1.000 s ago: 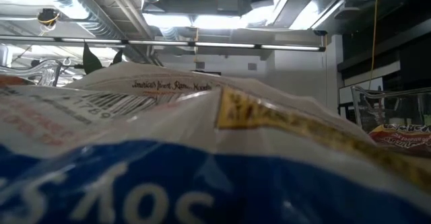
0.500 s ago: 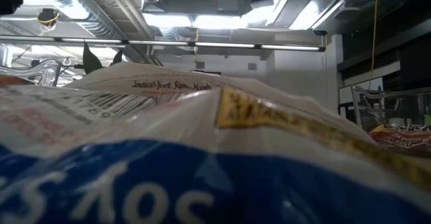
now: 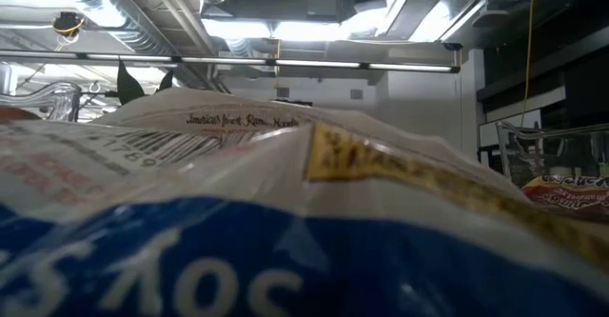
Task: Sort Maruchan noodles
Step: Put the orange noodle pack into the left transparent bin, then put the blue noodle pack into the blue bin
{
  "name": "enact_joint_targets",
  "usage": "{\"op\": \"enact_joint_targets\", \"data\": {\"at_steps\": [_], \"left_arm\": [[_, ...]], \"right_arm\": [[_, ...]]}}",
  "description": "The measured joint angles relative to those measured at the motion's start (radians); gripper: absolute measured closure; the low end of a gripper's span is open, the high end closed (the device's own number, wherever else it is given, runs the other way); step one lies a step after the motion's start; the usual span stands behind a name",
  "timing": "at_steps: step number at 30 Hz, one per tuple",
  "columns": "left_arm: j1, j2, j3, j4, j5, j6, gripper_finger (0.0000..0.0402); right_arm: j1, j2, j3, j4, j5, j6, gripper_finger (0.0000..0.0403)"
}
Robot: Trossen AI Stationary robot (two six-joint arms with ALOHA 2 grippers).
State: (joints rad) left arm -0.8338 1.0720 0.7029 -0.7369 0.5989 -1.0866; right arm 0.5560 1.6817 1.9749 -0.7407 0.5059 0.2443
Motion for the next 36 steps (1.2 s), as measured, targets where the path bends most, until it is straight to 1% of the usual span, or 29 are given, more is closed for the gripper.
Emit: {"op": "enact_joint_targets", "data": {"at_steps": [5, 11, 15, 23, 25, 30, 33, 36], "left_arm": [[0.043, 0.055, 0.000, 0.010, 0.057, 0.081, 0.0314], [0.090, 0.062, 0.000, 0.045, 0.021, 0.157, 0.0308], [0.098, 0.062, 0.000, 0.074, 0.037, 0.171, 0.0295], [0.116, 0.061, 0.000, 0.068, 0.092, 0.207, 0.0259], [0.141, 0.061, 0.000, 0.056, 0.128, 0.204, 0.0255], [0.223, 0.058, 0.000, -0.008, 0.272, 0.128, 0.0254], [0.263, 0.047, 0.006, -0.016, 0.337, 0.089, 0.0256], [0.306, 0.031, 0.042, -0.013, 0.357, 0.068, 0.0256]], "right_arm": [[0.000, 0.000, 0.000, -0.027, 0.008, -0.006, 0.0231], [0.000, 0.000, 0.000, -0.050, 0.018, -0.007, 0.0231], [0.000, 0.000, 0.000, -0.050, 0.017, -0.007, 0.0231], [0.000, 0.000, 0.000, -0.069, 0.000, -0.006, 0.0231], [0.000, 0.000, 0.000, -0.085, 0.019, -0.007, 0.0231], [0.000, 0.008, -0.025, -0.130, 0.130, -0.021, 0.0231], [-0.004, 0.012, -0.066, -0.124, 0.149, -0.021, 0.0231], [-0.007, 0.013, -0.100, -0.126, 0.139, -0.004, 0.0231]]}}
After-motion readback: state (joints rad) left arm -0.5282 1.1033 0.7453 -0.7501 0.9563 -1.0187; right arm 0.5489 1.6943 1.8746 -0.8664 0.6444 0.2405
